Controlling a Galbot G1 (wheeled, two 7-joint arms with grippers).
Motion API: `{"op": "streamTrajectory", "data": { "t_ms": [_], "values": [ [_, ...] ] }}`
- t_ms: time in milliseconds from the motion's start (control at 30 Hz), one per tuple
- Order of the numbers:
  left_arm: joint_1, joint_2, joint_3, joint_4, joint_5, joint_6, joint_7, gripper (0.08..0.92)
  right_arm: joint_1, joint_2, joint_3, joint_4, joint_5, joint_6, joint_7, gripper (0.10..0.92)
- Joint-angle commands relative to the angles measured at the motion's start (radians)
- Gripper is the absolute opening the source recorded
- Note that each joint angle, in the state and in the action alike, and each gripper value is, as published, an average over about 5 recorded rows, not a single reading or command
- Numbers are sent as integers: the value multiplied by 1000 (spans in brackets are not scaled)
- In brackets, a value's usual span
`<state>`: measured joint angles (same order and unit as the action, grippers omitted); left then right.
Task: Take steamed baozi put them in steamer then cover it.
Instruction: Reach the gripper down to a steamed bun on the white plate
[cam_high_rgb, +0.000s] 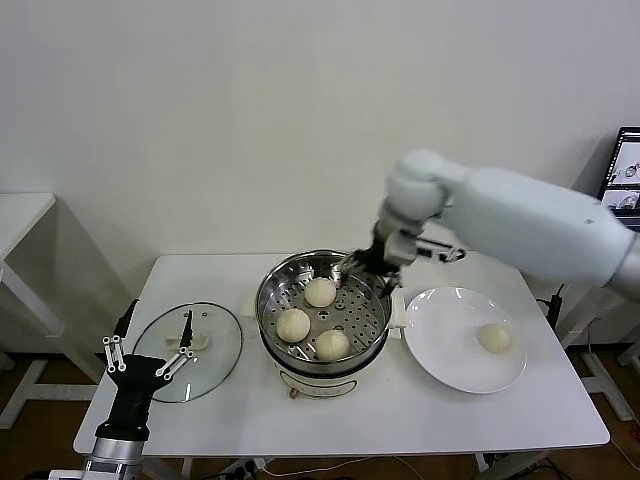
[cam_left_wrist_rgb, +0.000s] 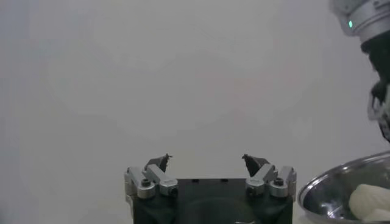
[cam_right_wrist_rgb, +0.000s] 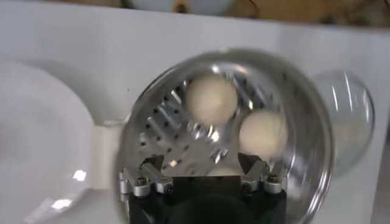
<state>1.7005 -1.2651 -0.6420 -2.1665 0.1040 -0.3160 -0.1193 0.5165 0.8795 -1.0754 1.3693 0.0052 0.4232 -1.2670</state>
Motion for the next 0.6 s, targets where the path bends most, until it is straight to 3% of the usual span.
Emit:
{"op": "streamTrajectory", "data": {
  "t_ms": [33,300,600],
  "values": [
    [-1,3,3,-2,2,4,1,823,-15,-215,4,-332,233,-387,-26,823],
    [-2,3,10,-8,5,16,1,823,-214,-277,76,-443,138,-416,15,823],
    [12,5,-1,-10,6,15,2,823,-405,-215,163,-529,44,-411,65,823]
  ]
}}
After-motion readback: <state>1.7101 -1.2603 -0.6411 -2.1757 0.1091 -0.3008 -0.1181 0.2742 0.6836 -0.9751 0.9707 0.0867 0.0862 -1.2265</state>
